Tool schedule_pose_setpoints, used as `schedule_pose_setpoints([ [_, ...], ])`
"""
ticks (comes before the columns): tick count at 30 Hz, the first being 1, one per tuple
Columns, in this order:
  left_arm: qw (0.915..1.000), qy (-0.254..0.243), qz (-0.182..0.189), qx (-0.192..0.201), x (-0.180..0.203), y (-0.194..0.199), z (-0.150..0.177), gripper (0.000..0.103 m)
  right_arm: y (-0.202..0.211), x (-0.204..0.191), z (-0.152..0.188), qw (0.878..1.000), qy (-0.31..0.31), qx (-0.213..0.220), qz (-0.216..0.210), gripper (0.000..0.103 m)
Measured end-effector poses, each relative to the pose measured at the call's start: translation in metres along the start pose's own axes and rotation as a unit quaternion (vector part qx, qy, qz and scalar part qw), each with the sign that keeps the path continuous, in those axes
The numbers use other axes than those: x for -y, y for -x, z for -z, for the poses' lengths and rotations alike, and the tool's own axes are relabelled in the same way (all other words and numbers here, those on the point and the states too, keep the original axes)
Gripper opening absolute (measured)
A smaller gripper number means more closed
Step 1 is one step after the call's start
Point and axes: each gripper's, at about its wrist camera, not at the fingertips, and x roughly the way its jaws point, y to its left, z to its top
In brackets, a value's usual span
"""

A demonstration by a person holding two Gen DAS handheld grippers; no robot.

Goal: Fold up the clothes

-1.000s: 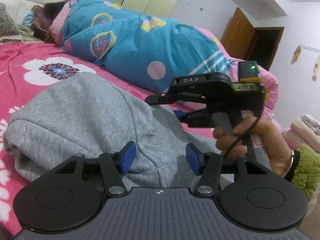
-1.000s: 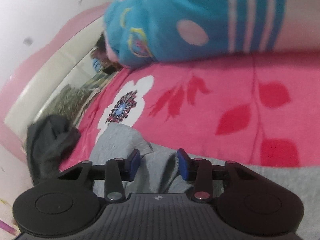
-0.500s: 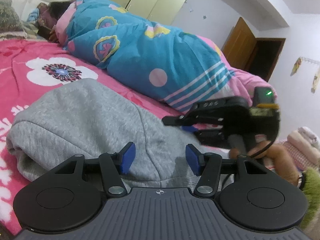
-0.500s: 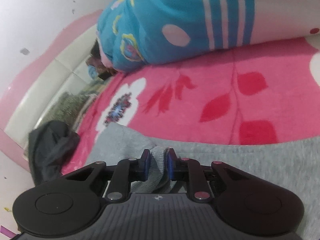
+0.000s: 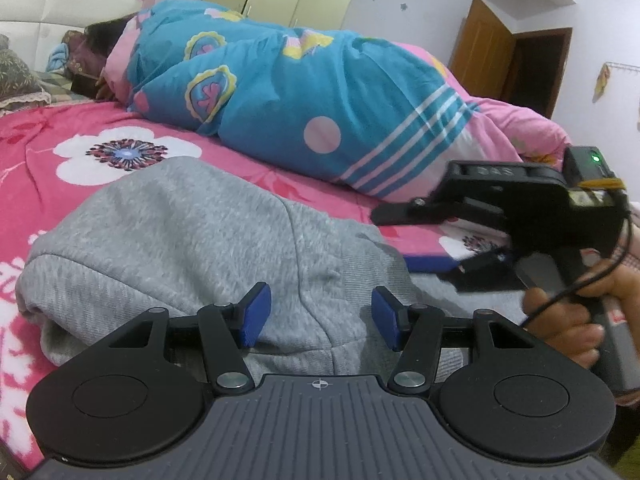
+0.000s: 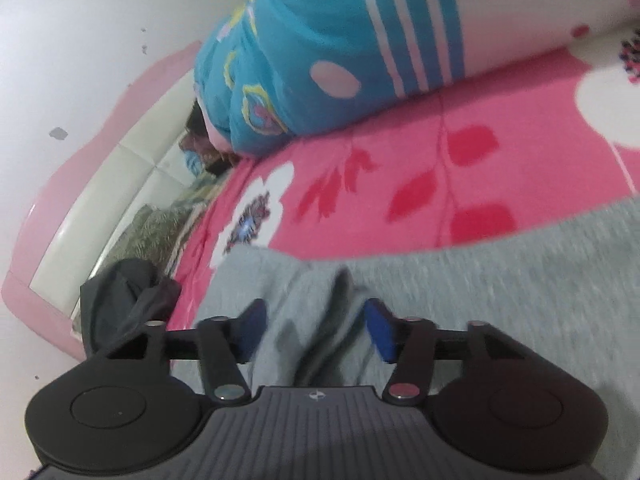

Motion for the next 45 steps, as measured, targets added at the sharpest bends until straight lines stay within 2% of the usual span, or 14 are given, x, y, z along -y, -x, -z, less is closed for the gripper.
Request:
schedule_pose_setpoints([
  [2, 1.0, -0.001, -0.001, 0.0, 0.0, 0.0, 0.0, 0.056, 0.003, 0.005, 0.003, 1.0, -0.015, -0.018, 0.001, 0.067],
  [6, 1.0, -0.001, 0.0, 0.001, 0.001, 0.0, 0.001, 0.056, 0.001, 0.009, 0.009, 0.998, -0.038, -0.046, -0.006, 0.069],
  [12, 1.0, 0.0, 0.0, 0.002, 0.001, 0.0, 0.001, 0.056, -0.01, 0.004, 0.015, 0.996, -0.046, -0.072, -0.026, 0.08],
  [14, 1.0, 0.0, 0.0, 0.002, 0.001, 0.0, 0.001, 0.056, -0.013, 0.003, 0.016, 0.995, -0.048, -0.08, -0.033, 0.088],
  [17, 1.0, 0.001, 0.0, 0.002, 0.001, 0.0, 0.0, 0.056, -0.021, 0.001, 0.015, 0.995, -0.059, -0.073, -0.046, 0.095],
  [22, 1.0, 0.004, 0.002, 0.002, -0.001, 0.0, 0.0, 0.056, -0.023, -0.002, 0.019, 0.995, -0.049, -0.067, -0.059, 0.096],
  [27, 0.9999, 0.01, 0.004, 0.001, -0.002, 0.0, 0.0, 0.056, -0.022, -0.004, 0.026, 0.993, -0.042, -0.077, -0.082, 0.086],
  [31, 0.9999, 0.014, 0.006, 0.002, -0.003, 0.0, 0.0, 0.056, -0.032, -0.006, 0.026, 0.991, -0.048, -0.078, -0.095, 0.067],
  [33, 0.9998, 0.018, 0.009, 0.003, -0.005, 0.0, 0.0, 0.056, -0.04, -0.008, 0.028, 0.992, -0.044, -0.079, -0.09, 0.058],
  [35, 0.9997, 0.023, 0.013, 0.004, -0.006, 0.001, 0.0, 0.056, -0.047, -0.01, 0.03, 0.992, -0.04, -0.08, -0.085, 0.042],
  [37, 0.9994, 0.03, 0.018, 0.006, -0.008, 0.002, -0.001, 0.056, -0.046, -0.013, 0.032, 0.994, -0.035, -0.074, -0.079, 0.034],
  [41, 0.9983, 0.043, 0.033, 0.02, -0.011, 0.007, -0.002, 0.056, -0.039, -0.019, 0.034, 0.996, -0.025, -0.058, -0.069, 0.028],
  [45, 0.9963, 0.044, 0.049, 0.055, -0.009, 0.02, -0.003, 0.057, -0.025, -0.026, 0.029, 0.997, -0.015, -0.034, -0.07, 0.027],
])
